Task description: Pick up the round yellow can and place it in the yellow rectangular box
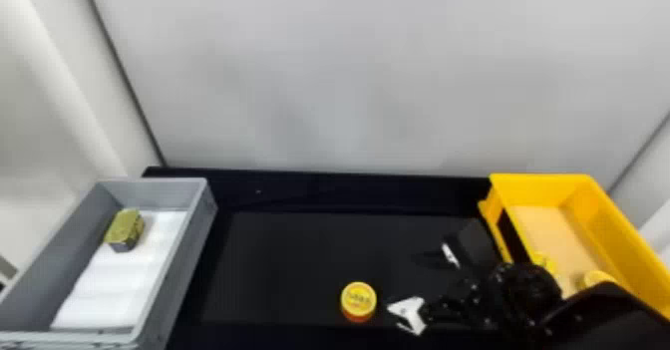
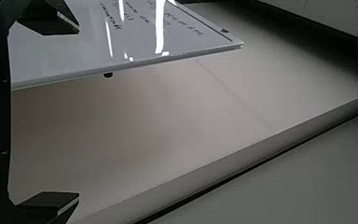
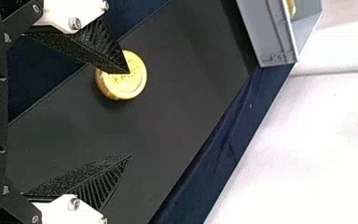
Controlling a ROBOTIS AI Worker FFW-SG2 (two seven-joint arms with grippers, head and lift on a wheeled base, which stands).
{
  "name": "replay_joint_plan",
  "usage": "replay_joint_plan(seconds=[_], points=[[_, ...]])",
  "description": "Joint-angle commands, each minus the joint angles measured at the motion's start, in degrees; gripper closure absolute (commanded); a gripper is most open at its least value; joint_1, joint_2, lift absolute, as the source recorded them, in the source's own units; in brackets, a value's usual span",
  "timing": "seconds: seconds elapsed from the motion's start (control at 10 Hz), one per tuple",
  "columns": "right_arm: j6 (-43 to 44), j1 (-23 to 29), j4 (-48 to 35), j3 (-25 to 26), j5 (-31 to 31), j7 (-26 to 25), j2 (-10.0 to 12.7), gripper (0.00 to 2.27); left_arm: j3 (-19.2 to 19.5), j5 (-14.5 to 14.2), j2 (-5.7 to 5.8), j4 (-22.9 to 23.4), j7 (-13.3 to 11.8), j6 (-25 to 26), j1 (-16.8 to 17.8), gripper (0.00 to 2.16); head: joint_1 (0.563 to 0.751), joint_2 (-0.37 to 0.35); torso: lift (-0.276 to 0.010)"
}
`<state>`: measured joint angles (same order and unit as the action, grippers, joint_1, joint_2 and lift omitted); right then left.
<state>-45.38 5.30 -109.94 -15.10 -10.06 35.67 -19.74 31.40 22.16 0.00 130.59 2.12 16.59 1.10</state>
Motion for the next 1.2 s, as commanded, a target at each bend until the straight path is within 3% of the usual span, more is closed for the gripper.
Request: replay_joint_plan(seconds=[0.0, 0.5, 1.1], points=[[-0.34, -0.20, 0.96, -0.29, 3.21, -0.23, 0.76, 0.19, 0.16, 0.07, -0.15, -0.08, -0.01, -0.06, 0.04, 0.03, 0.686, 0.014, -0.056], [-1.05, -0.37, 4.65, -2.67, 3.73, -0.06, 0.50, 0.20, 0.60, 0.42, -0.15, -0.08, -0.54, -0.24, 0.39, 0.03, 0.686, 0.014, -0.056], [1.50, -4.15, 12.03, -6.10, 3.29, 0.21, 0.32, 0.20, 0.78, 1.39, -0.15, -0.52, -1.42, -1.29, 1.01, 0.03, 0.686, 0.014, -0.056]])
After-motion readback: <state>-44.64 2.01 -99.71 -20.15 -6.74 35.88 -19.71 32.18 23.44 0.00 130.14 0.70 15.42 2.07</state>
